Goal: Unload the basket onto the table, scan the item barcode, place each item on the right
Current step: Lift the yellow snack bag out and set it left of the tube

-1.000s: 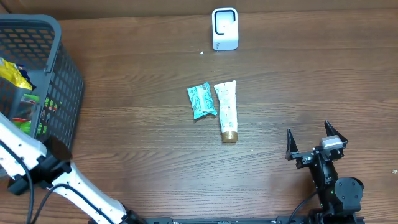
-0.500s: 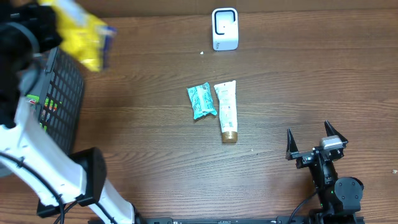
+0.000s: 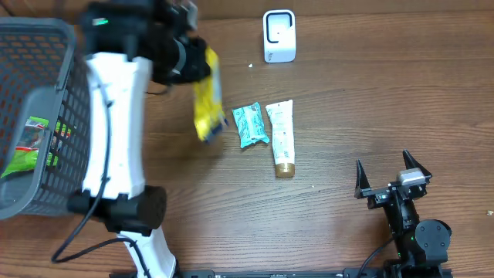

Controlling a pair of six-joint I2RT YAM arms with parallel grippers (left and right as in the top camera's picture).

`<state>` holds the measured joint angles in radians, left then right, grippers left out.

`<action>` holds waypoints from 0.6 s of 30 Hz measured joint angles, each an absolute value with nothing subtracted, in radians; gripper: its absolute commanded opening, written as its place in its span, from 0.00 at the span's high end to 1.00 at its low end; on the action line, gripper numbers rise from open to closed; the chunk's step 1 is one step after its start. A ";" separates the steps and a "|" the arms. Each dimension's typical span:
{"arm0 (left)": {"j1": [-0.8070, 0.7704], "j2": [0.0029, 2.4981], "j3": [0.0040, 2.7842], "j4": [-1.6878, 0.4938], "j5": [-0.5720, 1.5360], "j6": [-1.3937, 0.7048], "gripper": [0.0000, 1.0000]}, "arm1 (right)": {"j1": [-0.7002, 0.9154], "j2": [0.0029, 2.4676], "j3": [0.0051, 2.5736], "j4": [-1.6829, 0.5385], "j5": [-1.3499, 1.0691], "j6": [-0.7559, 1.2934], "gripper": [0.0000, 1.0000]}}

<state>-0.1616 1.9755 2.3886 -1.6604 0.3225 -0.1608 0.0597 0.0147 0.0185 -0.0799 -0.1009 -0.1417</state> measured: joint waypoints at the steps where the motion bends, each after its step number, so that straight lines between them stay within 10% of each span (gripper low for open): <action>1: -0.177 1.978 2.336 -1.644 0.323 -0.156 0.96 | 0.060 0.015 0.019 -0.080 -0.101 -0.142 0.00; 14: -0.229 1.982 1.813 -1.399 0.323 -0.147 0.96 | 0.060 0.015 0.019 -0.080 -0.101 -0.142 0.00; 18: -0.229 1.982 1.713 -1.317 0.325 -0.136 0.42 | 0.060 0.015 0.019 -0.080 -0.101 -0.142 0.00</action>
<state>-0.2287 1.9816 1.7134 -1.3174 0.3248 -0.1356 0.0597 0.0147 0.0185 -0.0795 -0.1009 -0.1417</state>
